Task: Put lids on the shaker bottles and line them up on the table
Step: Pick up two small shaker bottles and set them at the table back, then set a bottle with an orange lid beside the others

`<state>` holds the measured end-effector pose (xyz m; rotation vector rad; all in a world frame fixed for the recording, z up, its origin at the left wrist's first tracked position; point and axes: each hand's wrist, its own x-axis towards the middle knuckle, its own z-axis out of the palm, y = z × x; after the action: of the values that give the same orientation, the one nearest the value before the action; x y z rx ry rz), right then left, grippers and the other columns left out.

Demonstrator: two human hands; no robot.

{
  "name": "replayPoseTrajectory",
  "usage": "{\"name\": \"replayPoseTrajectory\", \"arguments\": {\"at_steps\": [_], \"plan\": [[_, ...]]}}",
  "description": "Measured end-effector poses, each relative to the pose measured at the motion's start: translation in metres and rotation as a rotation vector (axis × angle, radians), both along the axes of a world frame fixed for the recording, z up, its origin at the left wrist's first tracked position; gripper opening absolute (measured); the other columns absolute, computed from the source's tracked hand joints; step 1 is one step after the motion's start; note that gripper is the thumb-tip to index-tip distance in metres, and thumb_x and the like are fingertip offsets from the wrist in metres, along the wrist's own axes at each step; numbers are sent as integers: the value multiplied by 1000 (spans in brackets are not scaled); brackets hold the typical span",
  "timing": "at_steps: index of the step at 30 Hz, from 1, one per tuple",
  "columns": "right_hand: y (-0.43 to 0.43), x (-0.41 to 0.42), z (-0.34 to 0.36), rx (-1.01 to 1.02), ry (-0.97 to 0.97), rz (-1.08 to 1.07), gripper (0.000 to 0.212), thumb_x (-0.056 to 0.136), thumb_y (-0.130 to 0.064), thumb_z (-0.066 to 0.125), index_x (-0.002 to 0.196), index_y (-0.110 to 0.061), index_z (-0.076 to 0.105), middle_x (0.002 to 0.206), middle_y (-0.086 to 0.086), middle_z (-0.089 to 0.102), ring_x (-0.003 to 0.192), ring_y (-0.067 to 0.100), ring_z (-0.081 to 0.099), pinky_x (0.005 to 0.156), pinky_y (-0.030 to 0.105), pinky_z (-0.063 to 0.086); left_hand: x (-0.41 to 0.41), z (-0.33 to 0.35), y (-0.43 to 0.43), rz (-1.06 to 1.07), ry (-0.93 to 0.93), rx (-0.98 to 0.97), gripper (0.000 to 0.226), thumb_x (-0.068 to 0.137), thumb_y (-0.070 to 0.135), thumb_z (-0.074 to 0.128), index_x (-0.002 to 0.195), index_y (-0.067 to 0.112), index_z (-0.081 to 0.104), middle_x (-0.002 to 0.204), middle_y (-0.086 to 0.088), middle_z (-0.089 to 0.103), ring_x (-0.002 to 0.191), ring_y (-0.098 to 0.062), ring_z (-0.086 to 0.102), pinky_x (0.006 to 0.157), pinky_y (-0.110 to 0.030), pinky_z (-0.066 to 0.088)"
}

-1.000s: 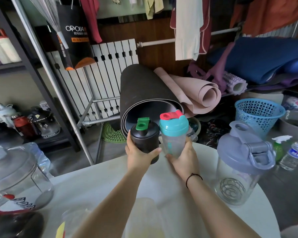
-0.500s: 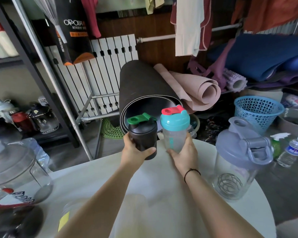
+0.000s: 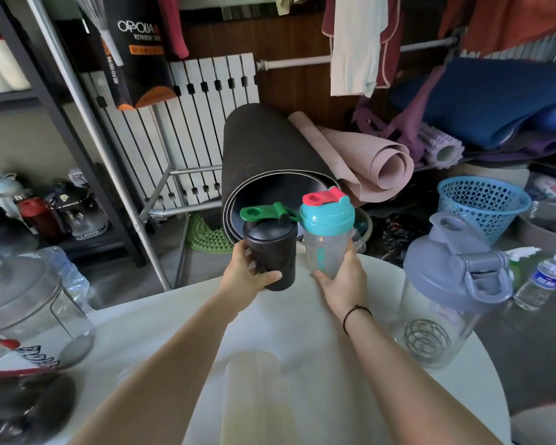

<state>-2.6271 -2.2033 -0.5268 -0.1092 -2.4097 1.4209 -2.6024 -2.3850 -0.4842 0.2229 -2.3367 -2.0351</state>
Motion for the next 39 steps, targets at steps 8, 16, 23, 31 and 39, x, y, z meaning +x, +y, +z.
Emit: {"name": "replayPoseTrajectory", "arguments": {"at_steps": [8,16,23,31,39], "plan": [[-1,1,0,37,-10,-27,97,68,-20,79,145,-13,20,139,9,50,125,28,49,102,40,44,9,10,-2,-41,-33,-82,74,77,-2,72,132,22,30,139,-6,48,119,-24,54,79,-39,58],[5,47,2,105,-117,-1,98,75,-12,70,149,-12,5,132,15,50,114,32,51,86,32,42,44,45,-18,-47,-216,-404,97,81,20,73,151,27,6,146,-4,38,105,-16,45,70,-25,42],[9,121,6,362,-144,139,42,79,-18,63,119,-3,59,129,18,57,121,34,49,102,38,36,95,83,-45,201,-152,-445,72,82,19,68,145,21,32,135,-6,54,118,-28,56,88,-29,46],[21,165,12,523,-313,406,46,81,-36,55,124,-21,60,147,7,44,138,29,35,116,35,17,190,84,-54,-13,-162,-700,28,88,23,60,115,24,65,121,2,60,103,-22,59,87,-32,50],[28,182,27,466,-347,502,39,87,-16,62,126,-14,58,152,9,34,143,27,23,117,30,10,229,76,-69,-123,-149,-889,28,94,28,48,118,28,63,137,3,46,92,-15,56,62,-21,46]]}}
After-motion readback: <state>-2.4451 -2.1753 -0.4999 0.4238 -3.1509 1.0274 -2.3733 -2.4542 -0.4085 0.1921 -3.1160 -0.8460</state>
